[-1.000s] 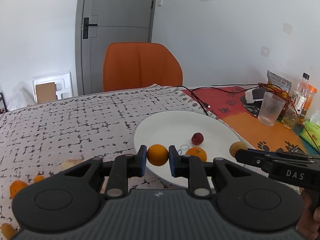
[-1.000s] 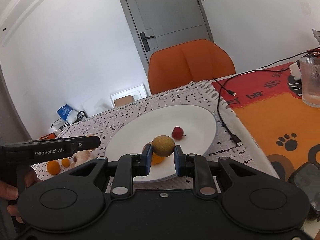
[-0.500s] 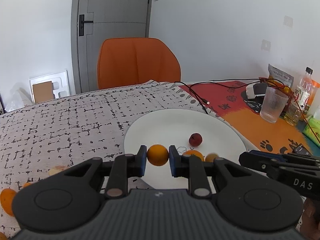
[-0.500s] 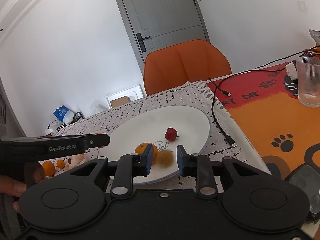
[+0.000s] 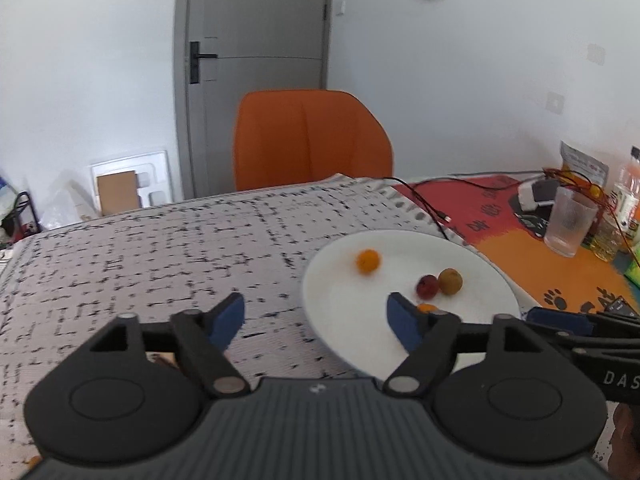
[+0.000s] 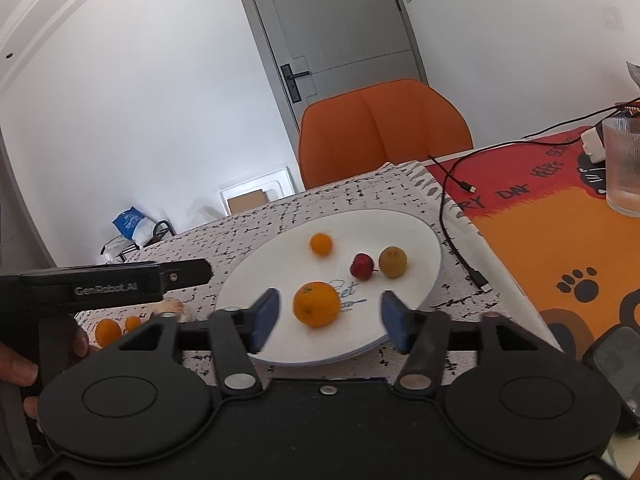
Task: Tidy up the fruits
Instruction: 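Move both tools back toward the pomelo and remaining fruits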
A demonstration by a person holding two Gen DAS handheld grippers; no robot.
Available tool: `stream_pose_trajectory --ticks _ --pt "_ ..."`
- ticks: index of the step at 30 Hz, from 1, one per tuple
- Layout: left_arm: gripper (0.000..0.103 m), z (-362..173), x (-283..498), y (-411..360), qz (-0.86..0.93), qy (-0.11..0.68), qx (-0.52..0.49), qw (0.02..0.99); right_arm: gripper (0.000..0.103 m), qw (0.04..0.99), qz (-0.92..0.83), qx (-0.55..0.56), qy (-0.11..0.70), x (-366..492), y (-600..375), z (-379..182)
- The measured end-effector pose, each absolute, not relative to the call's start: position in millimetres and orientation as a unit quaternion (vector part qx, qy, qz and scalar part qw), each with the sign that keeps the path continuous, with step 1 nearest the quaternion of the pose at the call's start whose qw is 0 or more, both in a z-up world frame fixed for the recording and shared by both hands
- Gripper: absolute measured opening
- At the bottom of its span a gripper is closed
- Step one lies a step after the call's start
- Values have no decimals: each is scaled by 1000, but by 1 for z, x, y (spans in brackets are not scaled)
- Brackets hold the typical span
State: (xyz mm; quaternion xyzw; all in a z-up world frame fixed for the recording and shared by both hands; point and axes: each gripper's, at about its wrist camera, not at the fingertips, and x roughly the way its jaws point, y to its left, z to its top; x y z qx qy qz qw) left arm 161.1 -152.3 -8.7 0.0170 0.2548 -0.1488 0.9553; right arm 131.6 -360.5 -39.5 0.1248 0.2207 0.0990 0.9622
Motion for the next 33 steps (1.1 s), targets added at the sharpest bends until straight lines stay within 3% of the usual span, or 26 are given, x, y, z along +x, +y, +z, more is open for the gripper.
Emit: stream_pose_trajectory --ticks 4,6,28,33 --pt "86 -5 154 -132 -124 252 6 960 96 966 102 118 208 131 -351 -37" --pt "90 -3 151 -121 -111 248 -1 962 102 966 105 118 203 131 -346 -36" --pt "91 6 123 -34 -33 231 -33 972 103 959 172 84 210 141 -284 -29" --pt "91 0 119 -20 -19 232 -40 972 94 954 190 77 219 144 -271 -30"
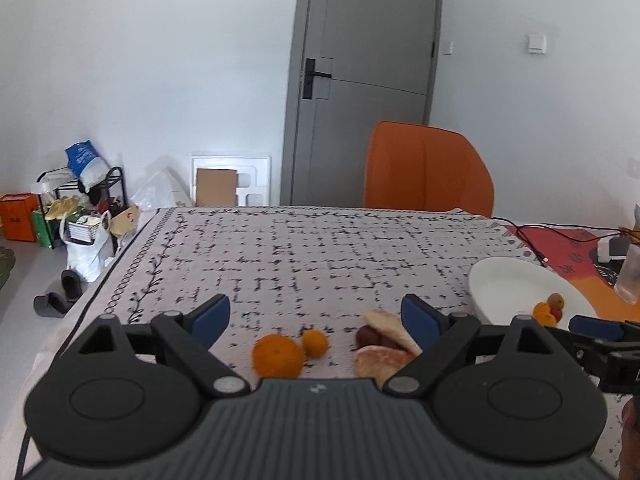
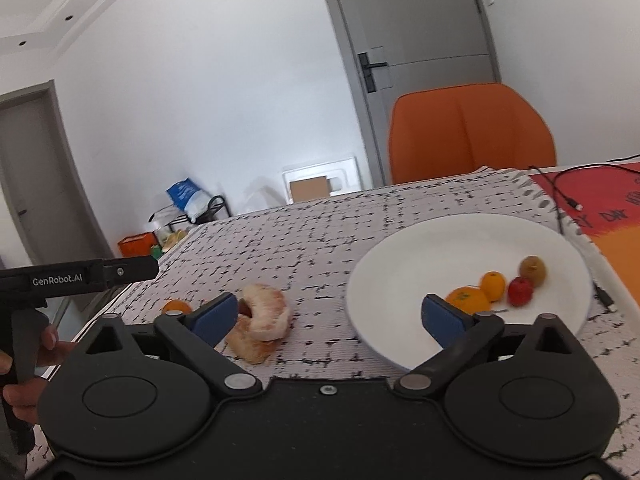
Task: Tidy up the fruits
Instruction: 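Move both tools back toward the pomelo and remaining fruits, then grasp the peeled pomelo with the right tool while the left tool grasps a yellow fruit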
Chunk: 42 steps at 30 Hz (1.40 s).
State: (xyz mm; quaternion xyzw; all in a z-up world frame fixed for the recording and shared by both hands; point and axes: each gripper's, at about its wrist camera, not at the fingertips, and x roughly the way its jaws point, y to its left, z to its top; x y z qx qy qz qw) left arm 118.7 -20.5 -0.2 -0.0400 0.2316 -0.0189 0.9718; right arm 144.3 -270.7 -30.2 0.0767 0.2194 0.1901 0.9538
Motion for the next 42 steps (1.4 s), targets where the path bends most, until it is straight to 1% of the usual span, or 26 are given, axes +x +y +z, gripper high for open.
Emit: stream_pose_trajectory --ticks 4,15,17,19,24,28,32,36,37,38,39,40,41,42 --pt "91 -5 119 -11 -14 240 -50 969 83 949 205 75 229 148 -262 -31" --pt "88 -20 115 10 6 255 -75 964 69 937 231 68 255 163 -240 -36" --pt "84 -24 114 12 5 259 -80 963 67 934 235 68 260 165 -237 -38" --pt "76 -28 113 15 3 268 -89 959 65 932 237 68 266 169 -233 -41" --pt "65 -38 108 21 13 280 -98 955 64 927 244 57 278 176 -224 -47" --pt "61 -47 106 27 27 290 -109 950 63 926 249 42 281 178 -214 -50" --pt "54 -53 103 31 37 300 -122 945 61 924 253 34 285 180 -208 -53" --pt "43 -60 103 33 39 312 -131 940 59 923 252 32 288 184 -205 -53" --pt "42 -62 102 32 38 313 -133 940 59 924 251 31 287 185 -204 -53" --pt "38 -62 102 32 40 312 -131 940 59 924 251 30 287 186 -204 -53" --pt "30 -62 101 32 39 312 -129 941 58 925 249 30 286 187 -203 -53" --pt "26 -62 102 33 37 313 -132 940 56 925 247 30 286 188 -203 -53" --pt "23 -62 102 34 34 314 -137 939 55 926 245 31 287 190 -202 -53" --pt "23 -62 103 36 33 314 -141 938 53 926 243 31 287 191 -201 -53"
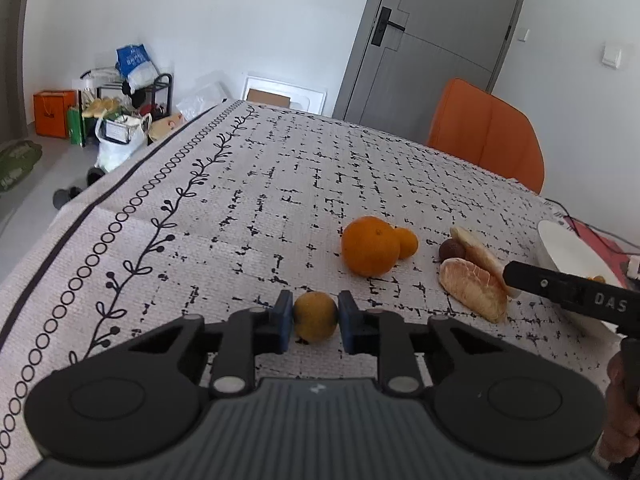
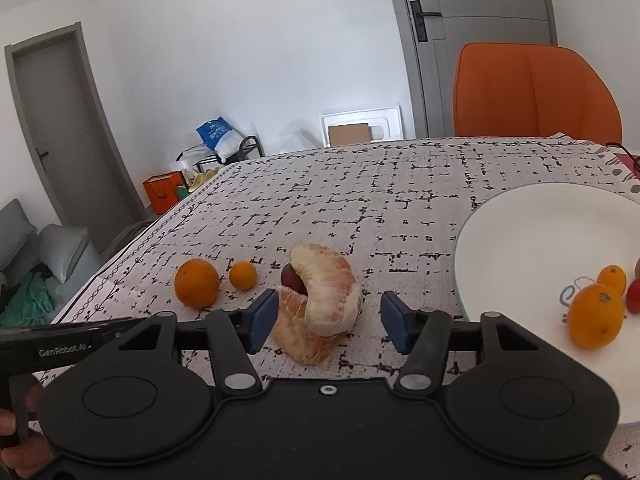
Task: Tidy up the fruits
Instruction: 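Grasp the peeled pomelo with the right tool while the left tool grasps a yellow fruit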
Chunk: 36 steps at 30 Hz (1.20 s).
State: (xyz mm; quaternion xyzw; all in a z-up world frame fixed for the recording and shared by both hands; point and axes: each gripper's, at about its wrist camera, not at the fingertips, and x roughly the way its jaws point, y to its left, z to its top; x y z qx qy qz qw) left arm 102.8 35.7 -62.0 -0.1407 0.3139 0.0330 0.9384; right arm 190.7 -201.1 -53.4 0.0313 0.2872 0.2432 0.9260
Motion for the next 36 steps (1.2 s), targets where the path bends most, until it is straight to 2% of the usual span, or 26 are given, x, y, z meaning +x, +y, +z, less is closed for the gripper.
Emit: stream_pose_trajectory --ticks 9,13,20,25,36 --pt "23 -59 105 44 35 309 -147 939 51 926 238 31 291 206 -193 -53" --pt "23 -59 106 47 37 308 -150 939 44 924 240 32 294 212 -188 -55" --pt "23 -56 111 53 38 306 -152 939 43 923 230 35 306 216 -187 -61" --pt "23 -54 112 48 32 304 -150 940 34 922 231 30 308 216 -187 -60" --pt "23 -42 114 32 14 292 -139 946 33 926 240 49 288 200 -200 -47"
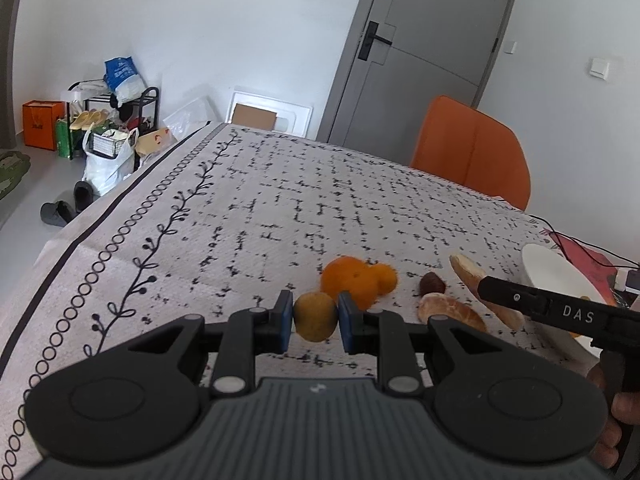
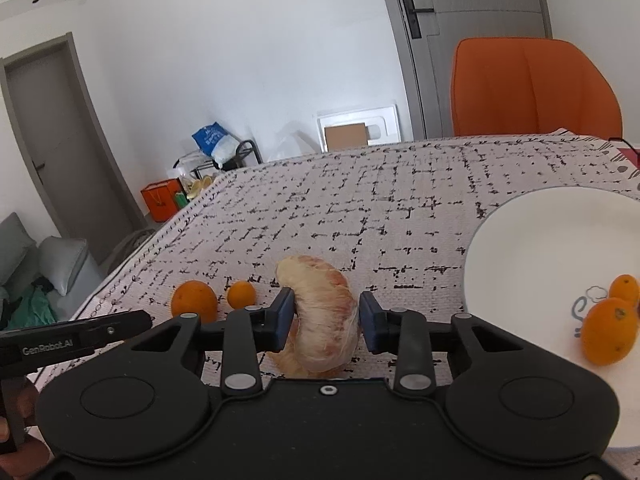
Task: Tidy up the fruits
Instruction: 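Grasp the peeled pomelo with the right tool while the left tool grasps a yellow fruit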
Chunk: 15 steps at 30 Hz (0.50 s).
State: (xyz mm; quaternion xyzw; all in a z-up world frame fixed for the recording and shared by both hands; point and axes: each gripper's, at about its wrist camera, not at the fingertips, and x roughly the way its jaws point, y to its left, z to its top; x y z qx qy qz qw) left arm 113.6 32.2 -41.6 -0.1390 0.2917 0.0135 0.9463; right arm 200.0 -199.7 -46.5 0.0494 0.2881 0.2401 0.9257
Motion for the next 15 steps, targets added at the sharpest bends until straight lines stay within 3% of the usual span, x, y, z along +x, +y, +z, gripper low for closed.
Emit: stream_pose_trajectory --ticks 15 --pt "23 -27 127 -7 -30 279 -115 953 33 946 197 76 247 183 -247 -27"
